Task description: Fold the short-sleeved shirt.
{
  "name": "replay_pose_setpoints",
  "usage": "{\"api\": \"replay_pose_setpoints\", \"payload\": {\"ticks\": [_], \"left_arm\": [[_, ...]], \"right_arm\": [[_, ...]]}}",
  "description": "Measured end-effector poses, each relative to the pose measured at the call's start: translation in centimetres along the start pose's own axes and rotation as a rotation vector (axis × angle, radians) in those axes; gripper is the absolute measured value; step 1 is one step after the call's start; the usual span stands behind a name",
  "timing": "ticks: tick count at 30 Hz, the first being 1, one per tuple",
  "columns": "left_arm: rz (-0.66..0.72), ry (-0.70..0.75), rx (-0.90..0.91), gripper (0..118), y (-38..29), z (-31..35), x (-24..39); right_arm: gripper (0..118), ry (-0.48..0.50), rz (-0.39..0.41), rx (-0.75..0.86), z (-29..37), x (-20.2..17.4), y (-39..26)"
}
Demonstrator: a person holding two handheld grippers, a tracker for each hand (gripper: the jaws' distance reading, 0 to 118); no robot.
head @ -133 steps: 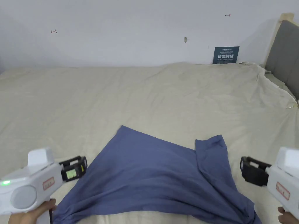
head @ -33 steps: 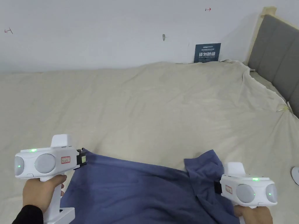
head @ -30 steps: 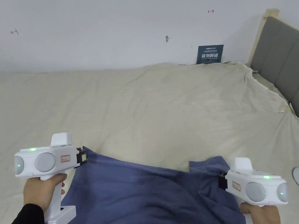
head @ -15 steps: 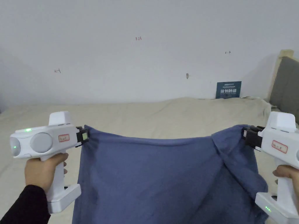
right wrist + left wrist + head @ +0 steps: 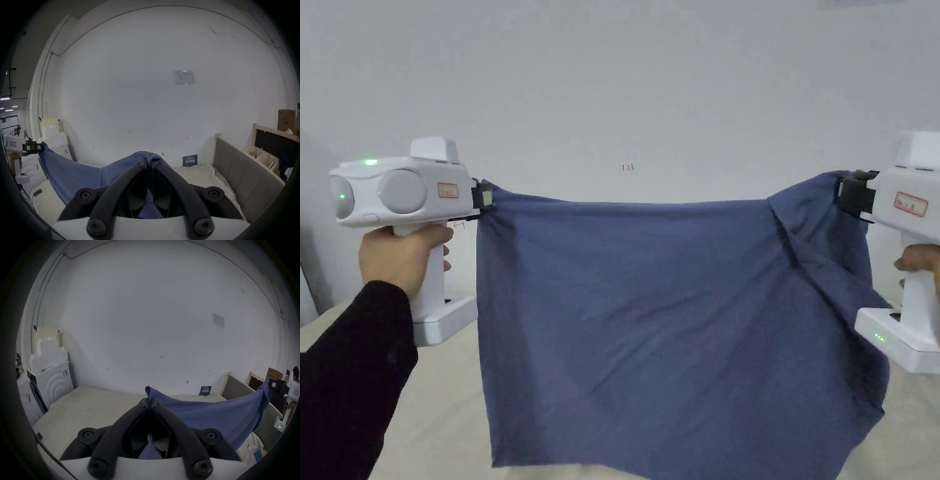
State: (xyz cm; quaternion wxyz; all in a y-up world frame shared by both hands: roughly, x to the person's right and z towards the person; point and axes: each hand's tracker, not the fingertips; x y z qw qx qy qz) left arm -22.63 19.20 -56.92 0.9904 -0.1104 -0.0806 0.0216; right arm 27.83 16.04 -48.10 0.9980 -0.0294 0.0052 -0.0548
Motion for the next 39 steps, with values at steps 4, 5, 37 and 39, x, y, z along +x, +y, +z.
{"api": "replay_pose_setpoints", "payload": {"ticks": [4,5,37,39], "left_arm": [[-0.026,0.029,0.031,0,2.7,-2.2,0.5],[-0.027,0.030,0.039,0,3.3,-2.7,0.6],[-0.099,-0.033,-0.354,0,-29.3,-16.2,1.9],[-0.080,-0.043,-0.386,0,-31.9,-14.1,1.3]], "right_arm": [[1,0.007,0.003,0.042,-2.4,-0.1,3.1],[1,0.008,0.005,0.054,-2.8,-0.3,3.8],[1,-0.055,-0.170,-0.363,-7.4,7.6,-26.7],[1,-0.049,-0.180,-0.387,-5.0,7.5,-28.8]]}}
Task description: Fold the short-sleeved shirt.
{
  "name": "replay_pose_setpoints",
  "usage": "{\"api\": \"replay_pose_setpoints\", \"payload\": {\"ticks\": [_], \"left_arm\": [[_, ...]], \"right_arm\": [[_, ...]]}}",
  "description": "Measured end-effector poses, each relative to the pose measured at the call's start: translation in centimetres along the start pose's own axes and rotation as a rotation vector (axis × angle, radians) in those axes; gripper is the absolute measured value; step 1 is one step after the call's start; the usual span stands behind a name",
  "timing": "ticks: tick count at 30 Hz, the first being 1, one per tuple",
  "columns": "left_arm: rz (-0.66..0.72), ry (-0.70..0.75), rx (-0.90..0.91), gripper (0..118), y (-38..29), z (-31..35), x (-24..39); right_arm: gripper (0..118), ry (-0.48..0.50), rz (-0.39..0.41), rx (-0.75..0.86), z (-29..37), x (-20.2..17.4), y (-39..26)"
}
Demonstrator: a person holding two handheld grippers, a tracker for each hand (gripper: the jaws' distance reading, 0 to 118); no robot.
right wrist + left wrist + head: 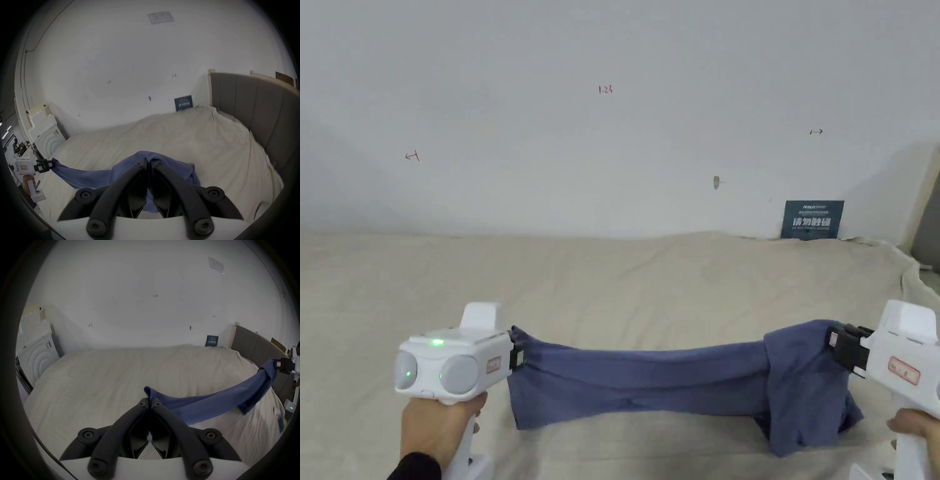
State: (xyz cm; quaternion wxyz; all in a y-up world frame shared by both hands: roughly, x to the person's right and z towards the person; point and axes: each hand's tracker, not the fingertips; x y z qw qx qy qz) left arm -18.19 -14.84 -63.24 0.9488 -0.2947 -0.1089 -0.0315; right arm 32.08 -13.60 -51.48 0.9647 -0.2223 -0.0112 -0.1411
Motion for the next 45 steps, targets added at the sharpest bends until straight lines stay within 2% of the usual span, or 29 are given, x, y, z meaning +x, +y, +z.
{"api": "replay_pose_setpoints", "payload": {"ticks": [12,17,24,35,38,41,45], "left_arm": [[0.052,-0.030,-0.121,0,-16.3,11.7,-0.5],[0.088,-0.024,-0.148,0,-20.7,16.8,-1.0],[0.082,0.007,-0.186,0,-25.9,20.5,-1.5],[0.014,0.022,-0.256,0,-31.0,21.7,-0.5],[0.012,0.030,-0.285,0,-32.0,21.1,-0.3],[0.010,0.043,-0.287,0,-32.9,20.9,-0.1],[0.055,0.059,-0.290,2,-32.1,21.3,0.0]], "right_arm": [[1,0.063,-0.066,-0.106,14.3,0.4,-15.5],[1,0.071,-0.107,-0.125,19.7,0.3,-19.8],[1,0.059,-0.096,-0.163,24.8,-0.1,-24.2],[1,-0.024,-0.106,-0.280,26.6,0.3,-29.6],[2,-0.074,-0.125,-0.330,25.4,0.7,-30.8],[2,-0.117,-0.109,-0.378,24.3,0.8,-31.7],[3,-0.135,-0.111,-0.377,24.3,0.0,-31.8]]}}
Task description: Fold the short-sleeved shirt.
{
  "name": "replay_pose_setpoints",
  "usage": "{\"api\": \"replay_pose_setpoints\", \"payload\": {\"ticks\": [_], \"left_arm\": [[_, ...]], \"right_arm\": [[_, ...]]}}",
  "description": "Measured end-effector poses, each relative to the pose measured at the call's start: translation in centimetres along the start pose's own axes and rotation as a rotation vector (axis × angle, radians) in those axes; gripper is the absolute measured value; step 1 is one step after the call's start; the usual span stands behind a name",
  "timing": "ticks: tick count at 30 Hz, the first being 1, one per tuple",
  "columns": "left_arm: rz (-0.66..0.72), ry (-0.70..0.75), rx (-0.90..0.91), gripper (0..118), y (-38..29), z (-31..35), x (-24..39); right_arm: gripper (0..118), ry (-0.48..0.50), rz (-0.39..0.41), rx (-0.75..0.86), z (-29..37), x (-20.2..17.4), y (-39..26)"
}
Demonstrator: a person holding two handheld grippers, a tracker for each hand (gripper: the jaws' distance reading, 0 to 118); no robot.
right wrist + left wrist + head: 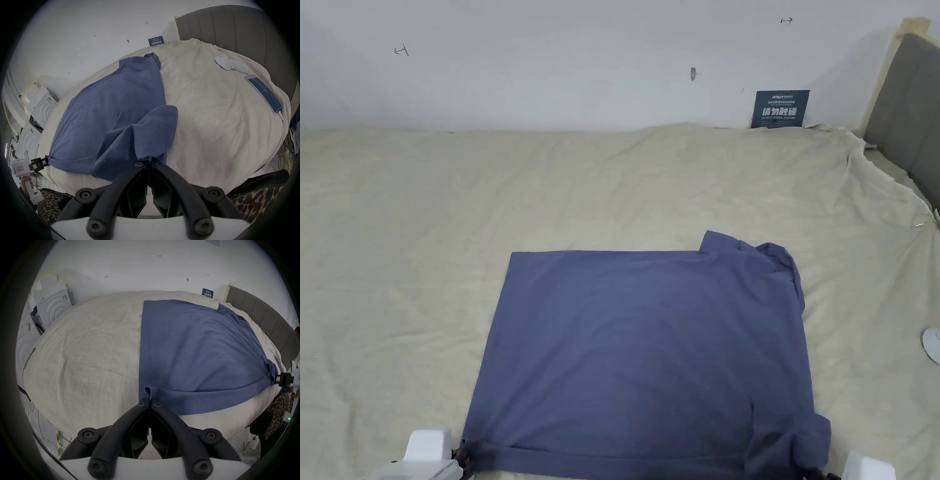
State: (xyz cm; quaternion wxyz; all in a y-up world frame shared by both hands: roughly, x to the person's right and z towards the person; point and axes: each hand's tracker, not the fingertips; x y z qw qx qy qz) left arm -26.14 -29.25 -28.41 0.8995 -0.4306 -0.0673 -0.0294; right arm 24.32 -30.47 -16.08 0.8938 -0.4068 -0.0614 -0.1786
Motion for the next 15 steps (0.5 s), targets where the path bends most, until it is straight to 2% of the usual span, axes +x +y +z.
{"api": "replay_pose_setpoints", "payload": {"ticks": [2,4,5,6,8,15], "left_arm": [[0.064,0.013,-0.023,21,0.6,0.7,0.1],[0.147,0.002,-0.022,66,1.6,1.7,0.1],[0.165,-0.020,0.012,80,2.1,2.6,0.3],[0.182,-0.038,0.053,92,2.8,3.7,0.6],[0.181,-0.058,0.132,99,4.4,5.7,1.1],[0.119,-0.044,0.396,99,10.6,12.2,4.2]], "right_arm": [[12,-0.018,0.011,-0.006,0.9,-0.7,0.6],[57,-0.019,0.040,-0.003,2.4,-1.6,1.8],[80,-0.020,0.060,0.008,3.1,-2.0,2.6],[98,-0.019,0.081,0.046,4.2,-2.6,3.5],[99,-0.008,0.106,0.150,6.8,-3.7,5.3],[99,-0.024,0.252,0.447,13.3,-8.0,11.3]]}}
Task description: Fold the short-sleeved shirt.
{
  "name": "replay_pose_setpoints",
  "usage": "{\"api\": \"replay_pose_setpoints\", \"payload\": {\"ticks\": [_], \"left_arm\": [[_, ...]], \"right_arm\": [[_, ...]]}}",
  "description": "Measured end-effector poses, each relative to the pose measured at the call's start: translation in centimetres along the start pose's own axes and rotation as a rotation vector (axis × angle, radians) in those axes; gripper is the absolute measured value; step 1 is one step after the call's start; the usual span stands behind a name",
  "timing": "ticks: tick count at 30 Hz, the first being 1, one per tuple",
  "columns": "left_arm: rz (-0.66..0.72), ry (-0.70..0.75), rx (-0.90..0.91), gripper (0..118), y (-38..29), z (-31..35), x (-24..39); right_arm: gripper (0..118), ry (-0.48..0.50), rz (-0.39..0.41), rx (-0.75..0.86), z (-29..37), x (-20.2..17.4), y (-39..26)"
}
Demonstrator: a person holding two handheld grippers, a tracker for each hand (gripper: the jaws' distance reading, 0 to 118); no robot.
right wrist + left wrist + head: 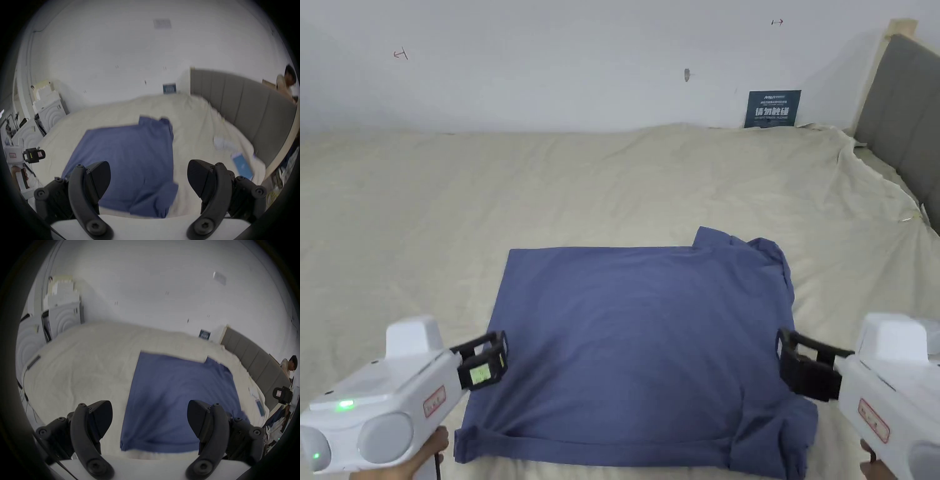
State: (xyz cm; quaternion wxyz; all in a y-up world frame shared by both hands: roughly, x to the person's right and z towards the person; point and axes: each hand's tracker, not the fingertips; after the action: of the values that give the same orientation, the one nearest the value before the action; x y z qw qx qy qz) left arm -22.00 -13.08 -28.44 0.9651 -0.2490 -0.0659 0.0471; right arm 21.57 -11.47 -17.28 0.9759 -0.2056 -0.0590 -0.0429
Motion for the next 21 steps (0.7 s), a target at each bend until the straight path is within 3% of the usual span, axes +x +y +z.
{"api": "replay_pose_setpoints", "payload": {"ticks": [3,5,6,8,12,21], "left_arm": [[-0.027,0.022,0.094,97,1.6,1.0,1.2],[-0.067,0.047,0.138,85,1.8,1.4,1.8],[-0.088,0.045,0.159,74,1.7,1.6,2.1],[-0.112,0.037,0.188,70,1.3,1.9,2.4],[-0.104,-0.002,0.188,3,0.4,2.0,2.3],[-0.072,-0.041,0.065,0,-1.5,1.3,1.1]], "right_arm": [[96,-0.042,0.049,0.086,0.9,-1.2,1.4],[87,-0.061,0.059,0.113,1.2,-1.7,1.6],[76,-0.062,0.056,0.119,1.4,-1.9,1.6],[72,-0.072,0.051,0.137,1.6,-2.2,1.4],[2,-0.101,0.086,0.156,1.7,-3.0,0.9],[0,-0.054,0.073,0.128,1.9,-3.4,0.1]]}}
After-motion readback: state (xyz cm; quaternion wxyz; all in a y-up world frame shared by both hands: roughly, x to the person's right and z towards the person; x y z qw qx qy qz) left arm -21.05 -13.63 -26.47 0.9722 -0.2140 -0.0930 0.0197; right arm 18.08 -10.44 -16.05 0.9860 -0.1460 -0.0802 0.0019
